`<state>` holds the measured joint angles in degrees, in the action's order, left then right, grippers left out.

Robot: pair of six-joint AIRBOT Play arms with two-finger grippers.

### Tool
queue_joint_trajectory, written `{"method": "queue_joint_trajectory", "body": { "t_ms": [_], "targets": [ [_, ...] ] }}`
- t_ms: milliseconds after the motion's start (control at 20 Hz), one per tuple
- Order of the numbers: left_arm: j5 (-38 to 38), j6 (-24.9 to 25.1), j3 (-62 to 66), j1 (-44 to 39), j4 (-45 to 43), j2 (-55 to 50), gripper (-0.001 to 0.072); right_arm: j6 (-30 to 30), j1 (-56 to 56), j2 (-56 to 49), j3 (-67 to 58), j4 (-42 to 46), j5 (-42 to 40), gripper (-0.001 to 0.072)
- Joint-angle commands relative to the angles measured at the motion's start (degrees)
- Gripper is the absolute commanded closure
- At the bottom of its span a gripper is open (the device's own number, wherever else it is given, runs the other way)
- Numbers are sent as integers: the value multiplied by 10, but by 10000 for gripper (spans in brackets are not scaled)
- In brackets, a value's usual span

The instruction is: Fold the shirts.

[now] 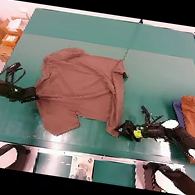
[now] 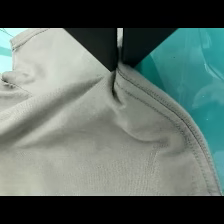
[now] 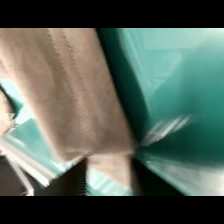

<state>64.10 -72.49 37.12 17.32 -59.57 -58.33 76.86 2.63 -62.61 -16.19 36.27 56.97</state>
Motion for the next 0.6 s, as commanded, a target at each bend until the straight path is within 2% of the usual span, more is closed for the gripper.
{"method": "queue_joint_trajectory", "body": {
  "t_ms": [0,50,100,200,300,400,550],
  "targets": [
    [3,6,1,0,0,0,675,-16,39,0,0,-40,-9,531],
    [6,6,1,0,0,0,675,-29,46,0,0,-60,-8,642],
    [10,7,1,0,0,0,675,-42,49,0,-1,-83,-4,698],
    [23,10,11,0,0,0,675,-71,40,1,-26,-108,26,699],
    [50,10,54,0,2,3,675,-71,10,6,-92,-108,75,700],
    [91,10,128,0,11,8,675,-71,-28,26,-179,-112,119,700],
    [135,9,283,0,58,24,675,-71,-102,66,-357,-179,156,700]
  ]
}}
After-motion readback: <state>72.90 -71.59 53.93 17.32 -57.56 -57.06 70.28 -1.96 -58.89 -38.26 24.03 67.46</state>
